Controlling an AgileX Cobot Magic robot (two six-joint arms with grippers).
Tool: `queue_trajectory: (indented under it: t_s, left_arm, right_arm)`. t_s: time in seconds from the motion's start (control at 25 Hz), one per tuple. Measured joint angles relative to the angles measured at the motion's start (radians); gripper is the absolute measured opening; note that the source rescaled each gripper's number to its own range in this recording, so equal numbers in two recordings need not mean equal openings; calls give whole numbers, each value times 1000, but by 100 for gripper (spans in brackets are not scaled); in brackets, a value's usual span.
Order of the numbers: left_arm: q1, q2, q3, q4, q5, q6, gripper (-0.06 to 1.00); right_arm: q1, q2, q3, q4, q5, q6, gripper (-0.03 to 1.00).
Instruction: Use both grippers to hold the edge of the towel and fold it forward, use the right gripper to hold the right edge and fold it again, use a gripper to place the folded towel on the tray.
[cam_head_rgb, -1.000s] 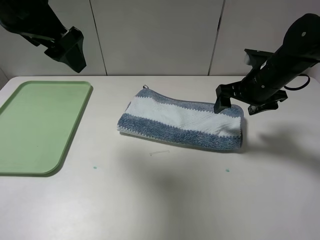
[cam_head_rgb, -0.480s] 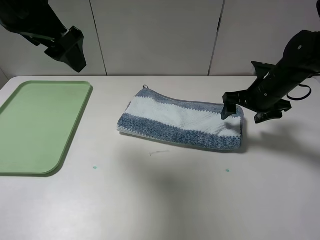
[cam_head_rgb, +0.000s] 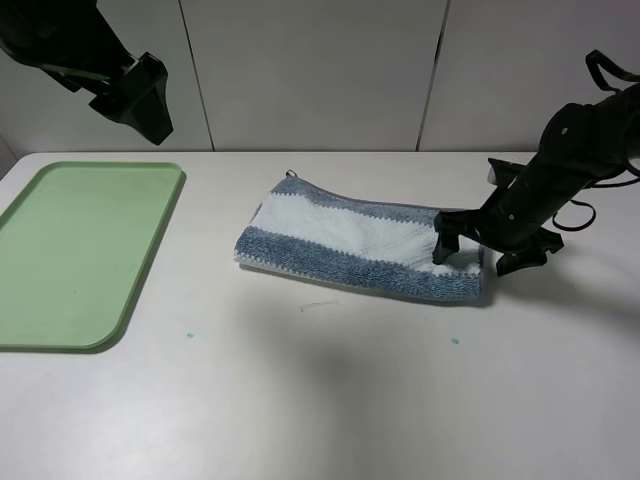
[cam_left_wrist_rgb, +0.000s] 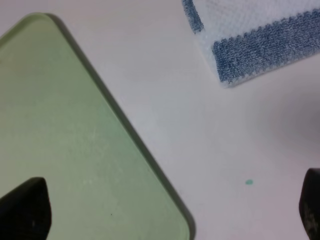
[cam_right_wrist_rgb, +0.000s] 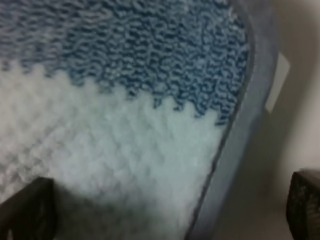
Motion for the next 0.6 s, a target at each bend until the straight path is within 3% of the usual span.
queue_trajectory:
  t_s: [0.36,0.44,0.6]
  left_arm:
    - [0,0,0,0,-1,0,100]
    - [0,0,0,0,-1,0,100]
    - [0,0,0,0,-1,0,100]
  right_arm:
    - [0,8,-4,11,-4,29,99]
    - [0,9,-4,13,-4,37,83]
    - [0,20,-4,37,11,50,30]
